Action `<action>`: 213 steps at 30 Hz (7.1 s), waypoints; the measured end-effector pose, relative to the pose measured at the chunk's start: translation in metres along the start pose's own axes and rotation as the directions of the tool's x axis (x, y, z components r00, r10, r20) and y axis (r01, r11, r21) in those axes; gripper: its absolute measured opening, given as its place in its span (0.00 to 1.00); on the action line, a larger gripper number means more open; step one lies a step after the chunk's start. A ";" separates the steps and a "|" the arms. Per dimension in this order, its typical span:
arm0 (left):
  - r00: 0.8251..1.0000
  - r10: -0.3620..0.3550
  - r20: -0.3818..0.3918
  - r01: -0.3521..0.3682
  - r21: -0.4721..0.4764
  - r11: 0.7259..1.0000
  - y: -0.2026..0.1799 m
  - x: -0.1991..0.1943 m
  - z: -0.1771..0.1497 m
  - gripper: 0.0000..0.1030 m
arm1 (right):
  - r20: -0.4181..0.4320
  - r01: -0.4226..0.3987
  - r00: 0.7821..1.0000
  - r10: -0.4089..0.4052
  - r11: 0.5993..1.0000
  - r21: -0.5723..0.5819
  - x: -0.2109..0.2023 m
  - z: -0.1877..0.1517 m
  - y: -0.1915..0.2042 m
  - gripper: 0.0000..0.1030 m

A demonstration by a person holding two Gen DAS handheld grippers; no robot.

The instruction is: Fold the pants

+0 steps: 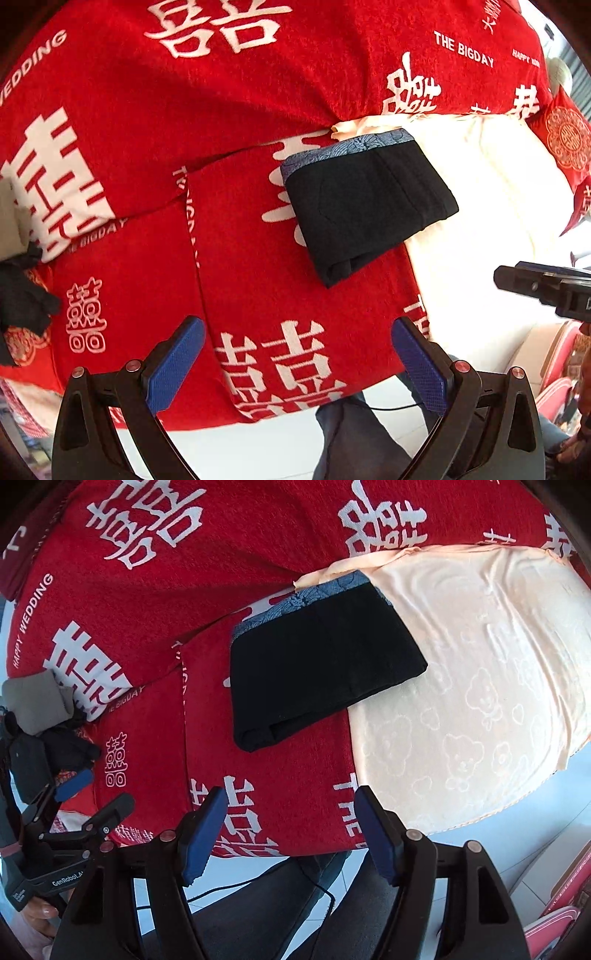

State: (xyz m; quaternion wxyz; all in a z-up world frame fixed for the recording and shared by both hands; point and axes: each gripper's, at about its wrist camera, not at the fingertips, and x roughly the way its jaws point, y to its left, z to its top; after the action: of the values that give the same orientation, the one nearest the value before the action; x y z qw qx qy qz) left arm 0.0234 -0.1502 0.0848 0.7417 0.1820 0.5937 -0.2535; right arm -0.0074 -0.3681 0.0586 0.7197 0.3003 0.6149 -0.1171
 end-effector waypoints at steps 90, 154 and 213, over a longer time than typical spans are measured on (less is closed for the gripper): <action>0.915 -0.397 0.076 0.401 -0.274 0.874 0.021 0.165 0.094 0.57 | -0.225 -0.599 0.753 0.618 0.786 0.154 0.168 0.178 -0.154 0.43; 0.992 -0.044 -0.115 0.014 -0.248 0.969 0.042 0.114 -0.010 0.86 | -0.269 0.048 0.960 -0.074 0.994 -0.103 0.123 0.020 -0.012 0.64; 0.996 0.032 -0.086 -0.056 -0.285 0.957 0.054 0.042 -0.032 1.00 | -0.103 0.178 0.972 -0.211 0.948 -0.262 0.063 0.000 0.087 1.00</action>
State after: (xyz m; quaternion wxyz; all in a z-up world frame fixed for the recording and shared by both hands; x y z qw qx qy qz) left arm 0.0370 -0.0952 0.0347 0.7412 0.0955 0.6495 -0.1406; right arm 0.0528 -0.2863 0.0233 0.6954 0.1515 0.6968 -0.0890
